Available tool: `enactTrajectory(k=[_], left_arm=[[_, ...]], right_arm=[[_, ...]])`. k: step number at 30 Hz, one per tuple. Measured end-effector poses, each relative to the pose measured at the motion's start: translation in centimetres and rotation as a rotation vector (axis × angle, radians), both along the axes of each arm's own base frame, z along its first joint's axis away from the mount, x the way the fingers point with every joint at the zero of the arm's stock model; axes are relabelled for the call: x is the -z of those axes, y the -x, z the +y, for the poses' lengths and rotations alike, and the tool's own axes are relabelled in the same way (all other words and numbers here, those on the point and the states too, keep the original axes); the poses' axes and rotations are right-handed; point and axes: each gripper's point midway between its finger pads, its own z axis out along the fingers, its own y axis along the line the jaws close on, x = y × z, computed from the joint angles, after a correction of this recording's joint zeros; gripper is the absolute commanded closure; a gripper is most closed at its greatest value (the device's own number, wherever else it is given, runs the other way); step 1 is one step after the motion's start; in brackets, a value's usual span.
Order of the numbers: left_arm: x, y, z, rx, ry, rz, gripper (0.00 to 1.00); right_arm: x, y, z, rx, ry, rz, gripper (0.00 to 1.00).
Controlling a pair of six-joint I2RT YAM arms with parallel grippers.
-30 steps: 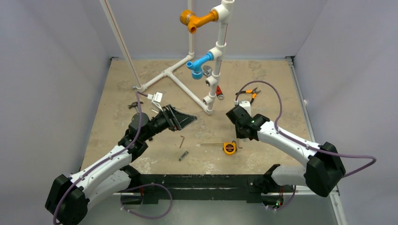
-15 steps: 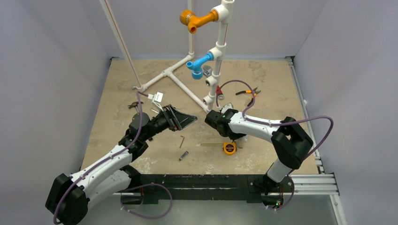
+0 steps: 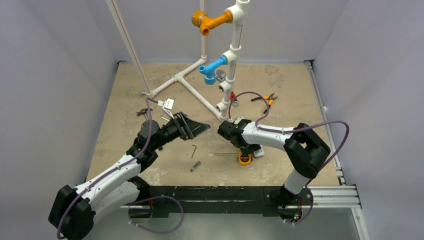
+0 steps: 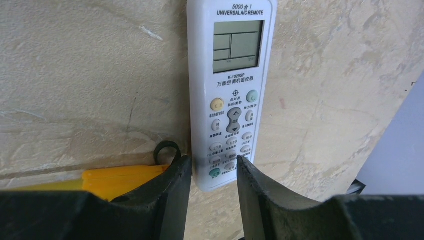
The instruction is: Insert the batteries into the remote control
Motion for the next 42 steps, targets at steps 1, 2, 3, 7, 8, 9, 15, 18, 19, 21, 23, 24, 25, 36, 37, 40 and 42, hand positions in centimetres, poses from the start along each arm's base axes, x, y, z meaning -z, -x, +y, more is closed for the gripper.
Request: enactTrajectory(k=[1,2,3,7,8,9,15,18,19,21,23,24,25,36,37,40,42], left_arm=[[0.0,0.0,0.0,0.000,0.000,0.000,0.09],[0.0,0.0,0.0,0.000,0.000,0.000,0.09],[0.0,0.0,0.0,0.000,0.000,0.000,0.09],[0.0,0.0,0.0,0.002,0.000,0.001,0.10],[0.0,0.0,0.0,0.002,0.000,0.000,0.09],[0.0,0.0,0.0,0.002,0.000,0.001,0.09],[0.4,0.0,0.1,-0.001,-0.015,0.007,0.09],[1.3,0.0,0.4,-0.013,-0.055,0.019,0.07],[1.7,0.0,0.5,-0.018,-0.073,0.026,0.06],[2.6,-0.1,1.1,-0.043,-0.129,0.044,0.02],[3.0,-0.3,1.8,-0.077,-0.180,0.050,0.00],[3.0,-0.4,2.1,-0.092,-0.199,0.046,0.00],[3.0,-0.5,2.5,-0.110,-0.220,0.043,0.00],[4.3,-1.0,8.1,-0.333,-0.443,0.024,0.00],[4.3,-0.9,8.6,-0.355,-0.451,0.025,0.00],[4.3,-0.7,10.1,-0.420,-0.460,0.020,0.00],[4.8,-0.5,11.1,-0.461,-0.468,0.022,0.00]], right_arm=[[0.1,0.0,0.1,0.000,-0.004,0.002,0.61],[0.1,0.1,0.1,0.000,-0.006,0.004,0.61],[0.2,0.1,0.1,0.000,-0.007,0.005,0.61],[0.3,0.1,0.2,0.000,-0.017,-0.001,0.57],[0.3,0.1,0.2,0.000,-0.027,-0.008,0.56],[0.2,0.0,0.3,-0.001,-0.038,-0.016,0.54],[-1.6,-0.5,1.3,-0.030,-0.189,-0.114,0.47],[-3.2,-1.0,2.6,-0.064,-0.339,-0.193,0.45],[-3.6,-1.1,3.1,-0.079,-0.396,-0.215,0.45],[-4.3,-1.4,4.0,-0.111,-0.506,-0.247,0.45],[-4.6,-1.5,4.8,-0.135,-0.619,-0.255,0.45],[-4.8,-1.7,5.1,-0.137,-0.672,-0.259,0.45],[-5.0,-2.0,5.0,-0.132,-0.735,-0.273,0.45],[-10.3,-3.9,2.0,-0.125,-1.190,-0.635,0.41],[-10.3,-3.8,2.1,-0.130,-1.214,-0.653,0.40],[-9.9,-3.1,2.3,-0.146,-1.276,-0.702,0.35],[-9.6,-2.8,2.1,-0.148,-1.304,-0.738,0.31]])
